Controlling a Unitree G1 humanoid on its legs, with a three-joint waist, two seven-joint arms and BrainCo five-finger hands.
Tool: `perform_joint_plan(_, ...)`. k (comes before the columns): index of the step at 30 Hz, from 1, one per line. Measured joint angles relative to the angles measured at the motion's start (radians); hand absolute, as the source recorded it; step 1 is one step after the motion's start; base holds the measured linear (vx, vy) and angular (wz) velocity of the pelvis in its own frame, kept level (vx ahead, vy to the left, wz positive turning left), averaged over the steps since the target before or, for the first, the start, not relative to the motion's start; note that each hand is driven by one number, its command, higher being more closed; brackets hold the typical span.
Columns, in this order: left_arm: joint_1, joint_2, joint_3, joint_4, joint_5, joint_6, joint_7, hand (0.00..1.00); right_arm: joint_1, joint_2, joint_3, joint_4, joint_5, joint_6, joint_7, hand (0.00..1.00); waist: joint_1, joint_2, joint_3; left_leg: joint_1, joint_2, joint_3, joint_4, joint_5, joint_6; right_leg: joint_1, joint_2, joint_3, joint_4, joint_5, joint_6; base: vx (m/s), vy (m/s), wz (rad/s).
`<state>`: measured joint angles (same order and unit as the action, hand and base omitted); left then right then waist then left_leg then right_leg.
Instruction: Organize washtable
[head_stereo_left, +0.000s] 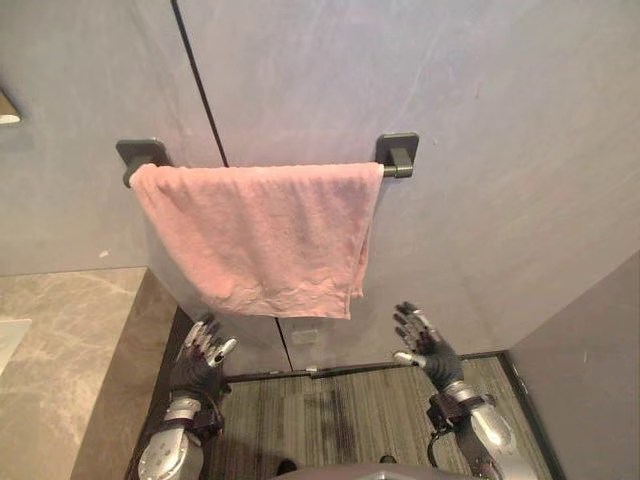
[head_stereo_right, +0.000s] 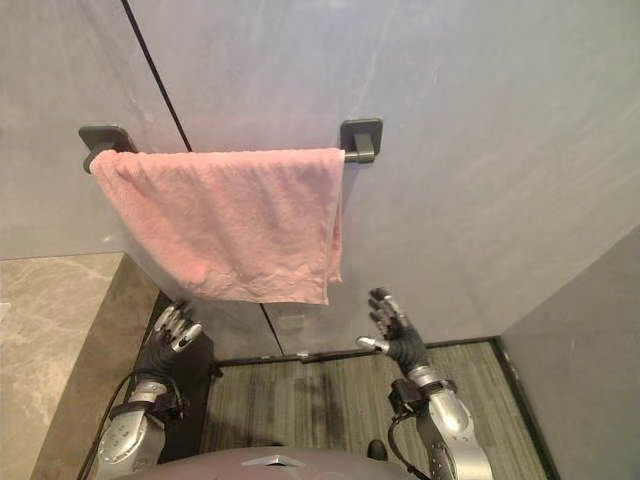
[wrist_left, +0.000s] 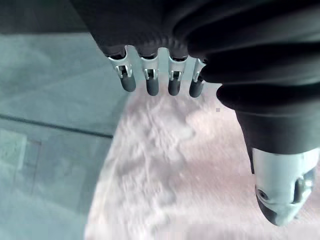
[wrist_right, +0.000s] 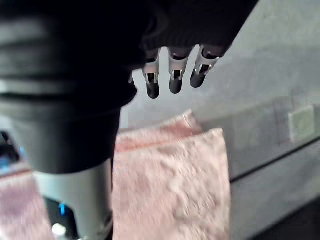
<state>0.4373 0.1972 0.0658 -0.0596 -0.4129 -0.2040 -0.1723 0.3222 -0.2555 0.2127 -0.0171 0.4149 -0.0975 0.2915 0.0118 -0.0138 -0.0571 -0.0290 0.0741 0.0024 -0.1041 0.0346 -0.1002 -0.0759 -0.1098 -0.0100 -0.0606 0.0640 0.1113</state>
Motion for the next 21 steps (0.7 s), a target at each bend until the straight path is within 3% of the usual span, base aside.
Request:
perform_joint_plan(4,-0.032,0.078,-0.075,-0.052,-0.134,-0.008,-0.098,0.00,-0.087,-0.064,0.127,0.009,0.040,-0.001,0.053,0.00,0.001,-0.001,-0.001,0.001,-0.001,-0.002,0.000,0.000,0.000,0.005,0.000,-0.001,0.000,0.000,0.000,0.00,0.000,0.00)
perform_joint_plan(8,-0.126,0.097,-0.125,-0.063,-0.236,-0.008,-0.152,0.00,-0.245,-0.080,0.252,0.021,0.118,-0.002,0.064,0.00,0.012,0.006,-0.005,0.007,-0.002,-0.005,0.002,0.007,0.005,0.008,0.000,-0.003,0.004,0.004,-0.005,0.00,0.000,0.00)
perform_joint_plan(15,-0.379,0.118,-0.187,-0.061,-0.360,-0.027,-0.138,0.00,-0.536,0.002,0.406,0.173,0.199,-0.001,0.050,0.00,0.034,0.013,-0.008,0.018,0.000,-0.011,0.010,0.014,0.007,0.018,0.000,-0.001,0.015,0.007,-0.008,-0.01,0.000,0.02)
perform_joint_plan(21,-0.569,0.134,-0.233,0.014,-0.366,-0.039,-0.093,0.00,-0.677,0.056,0.463,0.272,0.236,0.004,0.009,0.00,0.038,0.017,-0.005,0.019,0.002,-0.010,0.010,0.014,0.007,0.025,0.001,0.002,0.014,0.009,-0.010,0.00,0.000,0.00)
